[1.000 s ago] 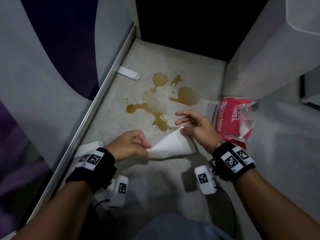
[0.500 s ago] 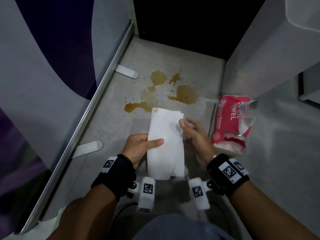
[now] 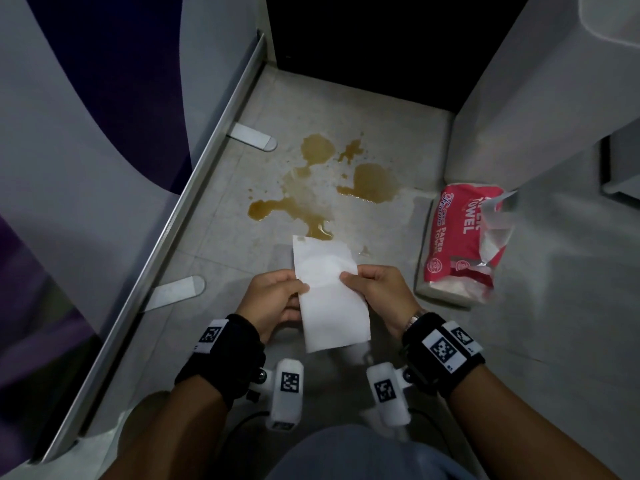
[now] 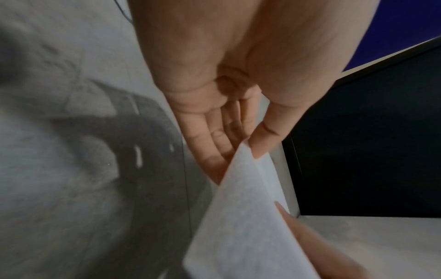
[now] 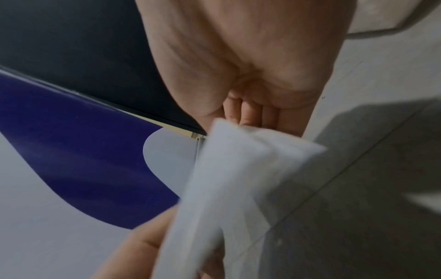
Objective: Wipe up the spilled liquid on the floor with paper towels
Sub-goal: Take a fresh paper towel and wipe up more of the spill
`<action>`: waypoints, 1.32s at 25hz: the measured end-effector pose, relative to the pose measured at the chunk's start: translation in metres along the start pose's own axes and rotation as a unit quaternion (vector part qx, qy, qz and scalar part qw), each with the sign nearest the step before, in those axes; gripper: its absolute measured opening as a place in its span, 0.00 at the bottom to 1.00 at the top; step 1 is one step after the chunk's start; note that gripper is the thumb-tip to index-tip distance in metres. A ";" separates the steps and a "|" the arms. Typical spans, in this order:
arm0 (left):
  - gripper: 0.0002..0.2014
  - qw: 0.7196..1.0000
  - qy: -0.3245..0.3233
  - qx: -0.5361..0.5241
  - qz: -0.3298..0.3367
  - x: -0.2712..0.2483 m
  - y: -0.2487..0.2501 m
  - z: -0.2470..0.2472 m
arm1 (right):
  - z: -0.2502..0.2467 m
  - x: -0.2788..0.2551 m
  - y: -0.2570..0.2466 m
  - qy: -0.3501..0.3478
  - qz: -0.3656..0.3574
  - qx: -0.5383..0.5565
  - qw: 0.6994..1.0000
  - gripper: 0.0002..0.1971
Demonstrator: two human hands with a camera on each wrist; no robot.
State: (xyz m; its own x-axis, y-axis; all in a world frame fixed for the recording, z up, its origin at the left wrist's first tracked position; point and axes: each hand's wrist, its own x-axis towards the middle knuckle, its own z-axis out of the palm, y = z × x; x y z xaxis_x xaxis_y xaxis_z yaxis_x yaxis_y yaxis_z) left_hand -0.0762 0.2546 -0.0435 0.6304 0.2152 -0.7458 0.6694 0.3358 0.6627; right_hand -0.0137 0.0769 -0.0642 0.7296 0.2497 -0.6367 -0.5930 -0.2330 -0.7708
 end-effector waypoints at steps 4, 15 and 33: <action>0.08 0.999 -0.022 -0.035 0.005 0.002 -0.001 -0.004 | -0.001 0.001 -0.001 -0.016 0.025 0.083 0.996 0.09; 0.20 0.993 -0.011 0.054 0.109 0.009 -0.004 -0.004 | -0.005 -0.006 0.020 -0.175 0.139 0.249 0.942 0.25; 0.77 0.731 0.078 0.678 -0.002 0.086 -0.010 -0.104 | -0.001 0.074 0.045 0.164 -0.125 -0.567 0.797 0.29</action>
State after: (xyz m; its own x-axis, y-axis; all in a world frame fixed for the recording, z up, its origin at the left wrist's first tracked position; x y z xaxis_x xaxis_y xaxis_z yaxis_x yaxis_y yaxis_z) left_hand -0.0697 0.3655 -0.1210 0.6463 0.3535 -0.6763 0.5122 -0.8579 0.0410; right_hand 0.0141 0.0835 -0.1461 0.9367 0.2068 -0.2827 0.1398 -0.9608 -0.2394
